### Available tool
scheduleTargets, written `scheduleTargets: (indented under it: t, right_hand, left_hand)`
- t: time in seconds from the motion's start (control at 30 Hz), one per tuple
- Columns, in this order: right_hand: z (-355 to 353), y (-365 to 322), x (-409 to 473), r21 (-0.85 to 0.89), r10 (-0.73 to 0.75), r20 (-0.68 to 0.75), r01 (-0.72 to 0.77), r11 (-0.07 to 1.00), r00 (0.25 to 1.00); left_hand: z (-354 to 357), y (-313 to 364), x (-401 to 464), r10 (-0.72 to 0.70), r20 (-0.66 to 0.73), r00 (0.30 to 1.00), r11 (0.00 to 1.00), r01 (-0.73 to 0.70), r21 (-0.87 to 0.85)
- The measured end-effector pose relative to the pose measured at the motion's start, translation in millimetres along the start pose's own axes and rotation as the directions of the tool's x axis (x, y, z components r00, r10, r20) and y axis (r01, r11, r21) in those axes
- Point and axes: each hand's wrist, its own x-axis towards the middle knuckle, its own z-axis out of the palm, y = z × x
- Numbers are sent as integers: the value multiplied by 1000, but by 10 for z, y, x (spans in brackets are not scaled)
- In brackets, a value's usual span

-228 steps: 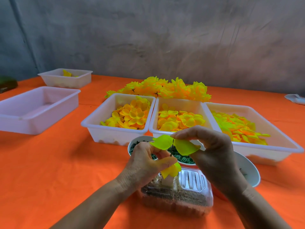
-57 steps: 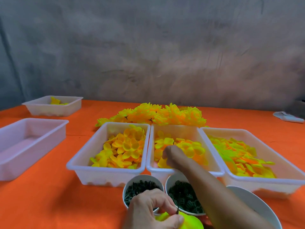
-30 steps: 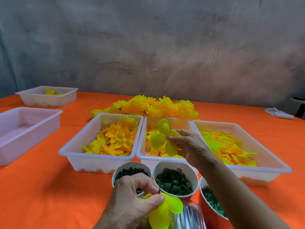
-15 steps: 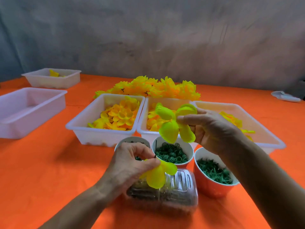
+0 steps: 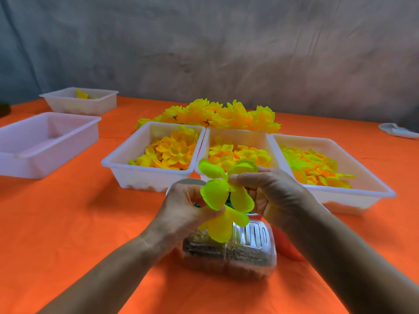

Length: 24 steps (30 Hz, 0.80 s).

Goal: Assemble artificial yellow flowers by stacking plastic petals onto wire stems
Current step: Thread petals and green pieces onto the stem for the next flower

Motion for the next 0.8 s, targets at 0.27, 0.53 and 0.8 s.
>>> scheduleTargets:
  t: [0.27,0.53,0.8]
  right_hand:
    - [9,-29,10,33,-23,-85,26,999,996]
    - [35,-77,-53,4,-86,-71,87,996,994]
    - [41,-61,-109,3,-17,23,17,1000,1000]
  left_hand:
    - [-222,153,56,-108,-100,989,970,83,-229]
    - [-103,457,71,-75,-10,997,992,73,-107]
    - [-145,427,163,-279,113,954,922,299,-247]
